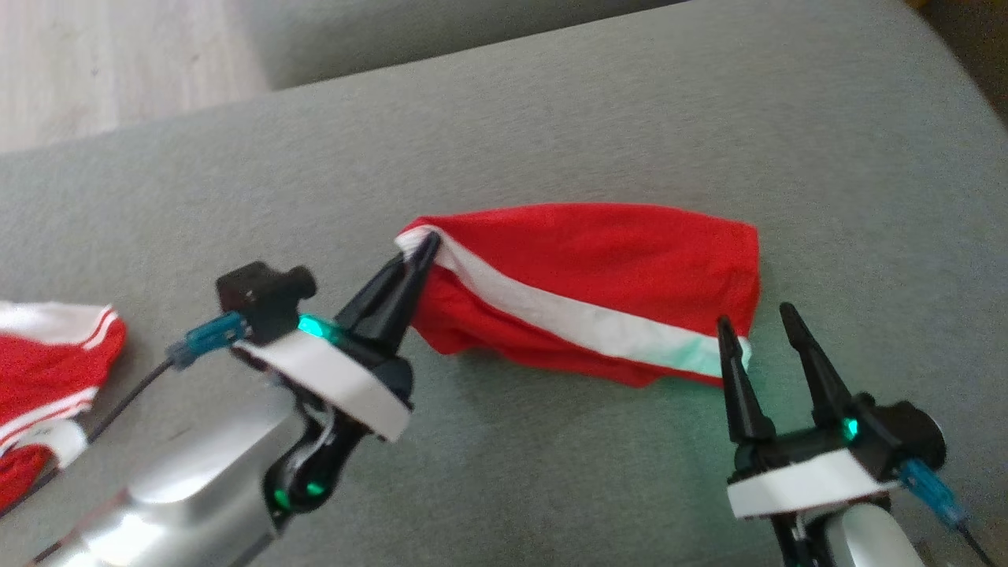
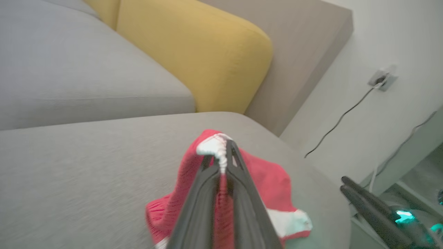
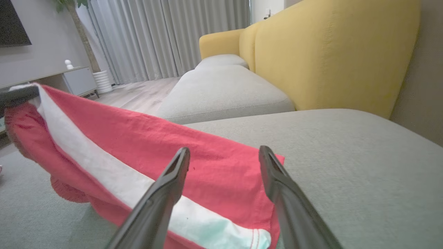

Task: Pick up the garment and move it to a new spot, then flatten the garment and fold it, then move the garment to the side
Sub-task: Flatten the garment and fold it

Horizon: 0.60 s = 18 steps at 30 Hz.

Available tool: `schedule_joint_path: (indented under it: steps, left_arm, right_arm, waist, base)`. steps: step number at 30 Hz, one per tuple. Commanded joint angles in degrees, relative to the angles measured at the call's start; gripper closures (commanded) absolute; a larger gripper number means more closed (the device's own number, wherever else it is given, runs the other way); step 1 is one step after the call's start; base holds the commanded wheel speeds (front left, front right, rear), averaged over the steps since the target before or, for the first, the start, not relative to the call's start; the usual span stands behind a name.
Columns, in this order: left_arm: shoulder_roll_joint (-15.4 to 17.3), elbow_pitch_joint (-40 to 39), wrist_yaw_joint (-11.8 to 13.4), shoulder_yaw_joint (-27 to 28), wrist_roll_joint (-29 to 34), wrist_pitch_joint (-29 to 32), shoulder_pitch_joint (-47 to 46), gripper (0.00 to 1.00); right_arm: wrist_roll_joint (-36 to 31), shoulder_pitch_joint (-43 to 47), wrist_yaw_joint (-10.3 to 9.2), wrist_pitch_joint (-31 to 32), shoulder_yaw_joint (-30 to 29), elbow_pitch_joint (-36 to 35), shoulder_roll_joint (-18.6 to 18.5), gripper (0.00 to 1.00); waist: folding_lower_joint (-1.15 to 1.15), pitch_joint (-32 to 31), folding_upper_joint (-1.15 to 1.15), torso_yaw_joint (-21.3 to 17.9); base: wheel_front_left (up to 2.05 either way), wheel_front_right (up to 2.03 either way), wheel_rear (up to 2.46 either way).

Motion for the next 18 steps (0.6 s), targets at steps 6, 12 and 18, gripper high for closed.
schedule_joint_path:
  steps: [6, 12, 18]
  left_arm:
    - [3.3, -0.5, -0.9, 7.1, 2.9, -1.8, -0.5, 1.0]
    - [2.6, -0.5, -2.2, 10.8, 4.6, -1.9, 1.0, 1.0]
    - [1.9, -0.2, -2.6, 12.3, 6.1, -1.9, 2.0, 1.0]
  right_arm:
    - [1.7, -4.6, -0.04, -0.2, 4.2, 5.3, -0.3, 0.0]
    - [1.9, -6.0, -0.04, -0.2, 3.3, 9.7, -0.4, 0.0]
    - [1.2, -6.4, -0.04, -0.2, 1.9, 11.8, -0.4, 0.0]
  waist:
    - [-0.01, 3.5, 0.0, 4.9]
    - [-0.01, 3.9, 0.0, 6.0]
    - [-0.01, 3.9, 0.0, 6.6]
  base:
    - [0.0, 0.0, 0.0]
    - [0.0, 0.0, 0.0]
    - [0.0, 0.0, 0.0]
